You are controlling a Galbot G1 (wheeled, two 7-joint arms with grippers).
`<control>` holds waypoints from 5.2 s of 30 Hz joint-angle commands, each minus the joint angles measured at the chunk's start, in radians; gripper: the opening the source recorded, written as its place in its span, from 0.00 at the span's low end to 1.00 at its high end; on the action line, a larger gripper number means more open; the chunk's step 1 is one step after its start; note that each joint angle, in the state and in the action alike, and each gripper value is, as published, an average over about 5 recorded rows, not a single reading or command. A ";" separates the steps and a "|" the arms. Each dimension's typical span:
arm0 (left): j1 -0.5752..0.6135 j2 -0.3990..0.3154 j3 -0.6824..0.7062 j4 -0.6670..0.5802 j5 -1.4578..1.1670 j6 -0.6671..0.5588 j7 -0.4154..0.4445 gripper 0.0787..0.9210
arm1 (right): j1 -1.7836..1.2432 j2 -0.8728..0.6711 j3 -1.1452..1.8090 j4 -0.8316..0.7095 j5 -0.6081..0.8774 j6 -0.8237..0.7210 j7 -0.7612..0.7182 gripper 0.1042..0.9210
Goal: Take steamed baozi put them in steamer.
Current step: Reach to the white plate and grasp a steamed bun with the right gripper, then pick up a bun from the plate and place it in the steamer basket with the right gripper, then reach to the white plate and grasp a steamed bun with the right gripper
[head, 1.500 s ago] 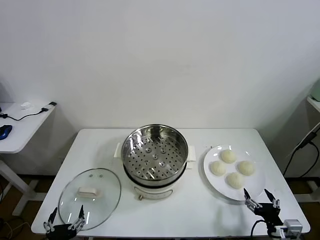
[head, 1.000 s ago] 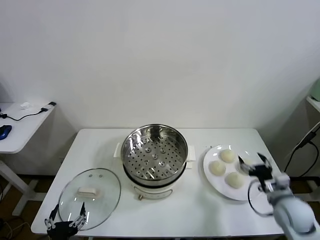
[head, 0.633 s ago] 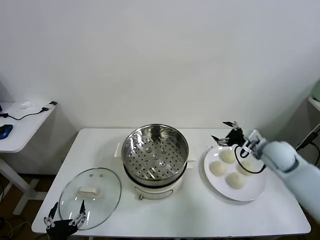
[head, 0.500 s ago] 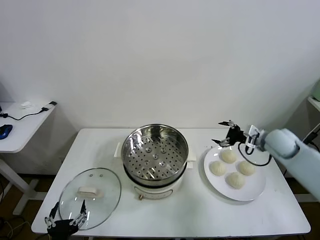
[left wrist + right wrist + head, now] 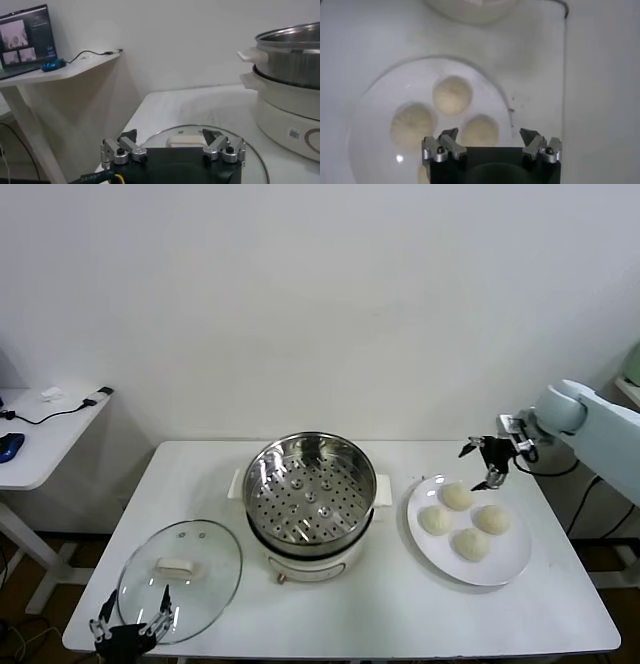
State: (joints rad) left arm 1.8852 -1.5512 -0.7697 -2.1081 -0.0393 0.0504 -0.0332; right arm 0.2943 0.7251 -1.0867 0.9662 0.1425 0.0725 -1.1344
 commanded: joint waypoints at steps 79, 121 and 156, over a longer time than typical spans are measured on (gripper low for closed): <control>0.037 -0.030 0.042 -0.047 0.095 -0.031 -0.022 0.88 | 0.506 0.530 -0.325 0.382 0.061 0.418 0.049 0.72; 0.021 -0.036 0.047 -0.020 0.107 -0.039 -0.032 0.88 | 0.417 0.576 -0.239 -0.010 0.129 0.533 0.040 0.88; -0.002 -0.023 0.024 -0.008 0.089 -0.044 -0.026 0.88 | 0.116 -0.019 -0.479 0.298 0.406 -0.422 0.345 0.88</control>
State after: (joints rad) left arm 1.8835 -1.5725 -0.7460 -2.1193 0.0497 0.0067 -0.0586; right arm 0.5390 0.7368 -1.6099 1.2700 0.5393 -0.2586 -0.8389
